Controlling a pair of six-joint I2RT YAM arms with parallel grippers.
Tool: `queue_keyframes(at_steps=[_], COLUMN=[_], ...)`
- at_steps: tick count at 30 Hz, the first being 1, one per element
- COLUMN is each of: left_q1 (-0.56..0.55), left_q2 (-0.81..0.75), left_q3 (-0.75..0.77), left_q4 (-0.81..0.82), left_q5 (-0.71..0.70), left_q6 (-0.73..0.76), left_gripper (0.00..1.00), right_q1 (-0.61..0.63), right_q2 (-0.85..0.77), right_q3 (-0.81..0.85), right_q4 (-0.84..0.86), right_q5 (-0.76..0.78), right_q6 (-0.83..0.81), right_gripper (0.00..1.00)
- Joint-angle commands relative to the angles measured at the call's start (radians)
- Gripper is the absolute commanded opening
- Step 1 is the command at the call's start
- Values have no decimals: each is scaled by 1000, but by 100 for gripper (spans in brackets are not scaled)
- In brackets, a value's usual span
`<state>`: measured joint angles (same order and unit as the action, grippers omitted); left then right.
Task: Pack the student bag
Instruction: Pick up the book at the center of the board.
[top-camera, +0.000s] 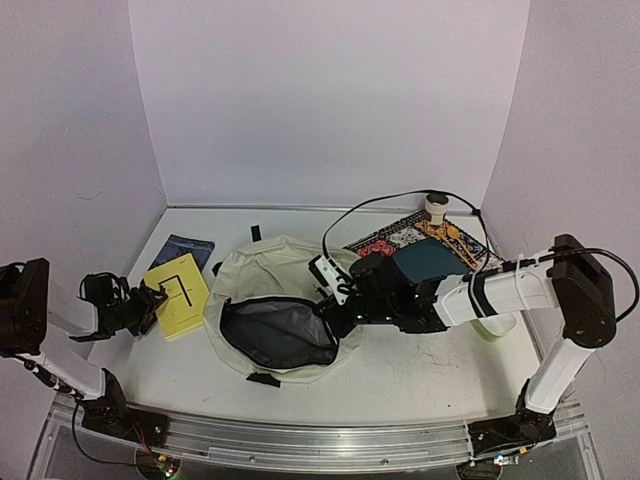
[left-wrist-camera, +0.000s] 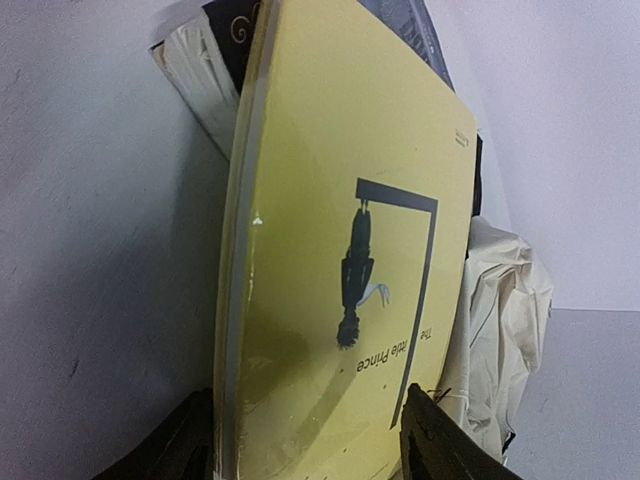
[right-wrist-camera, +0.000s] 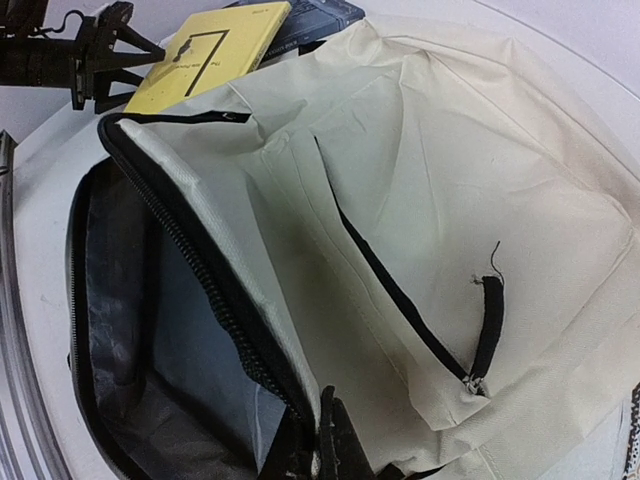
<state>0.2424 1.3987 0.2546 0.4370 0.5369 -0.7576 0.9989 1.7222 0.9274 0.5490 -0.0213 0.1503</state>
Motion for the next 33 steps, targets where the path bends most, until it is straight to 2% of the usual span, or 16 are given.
queue_keyframes(at_steps=[1,6,10,16,20,27,33], left_q1=[3,7,8,16,17,18,18], left_q2=[88,124,149,231,228,78,-13], left_q3=[-27,-42,-32,-8,-18,-66,-73], left_q4=[80,156,173,213,259,260,261], left_q5=[47,71,88,132,174,160,169], left_q6=[9,6,7,12,-16,-60,-120], left_gripper=[58,52,52,53,43,25,10], right_q1=[-3,-3,-4,-3,-4,-4,-3], right_q2=[-34,-20,-9,-16,-21,-37,-62], right_q3=[37,45,47,53,62,69,71], right_q4=[-16,-33,-46,-66,-78,-93,-121], right_q5=[-15,-33,-70,-81,-92,-93,-84], right_q6=[-8,-21,-36,-35,-34,-29,-27], right_gripper=[0,0,8,10,15,31,37])
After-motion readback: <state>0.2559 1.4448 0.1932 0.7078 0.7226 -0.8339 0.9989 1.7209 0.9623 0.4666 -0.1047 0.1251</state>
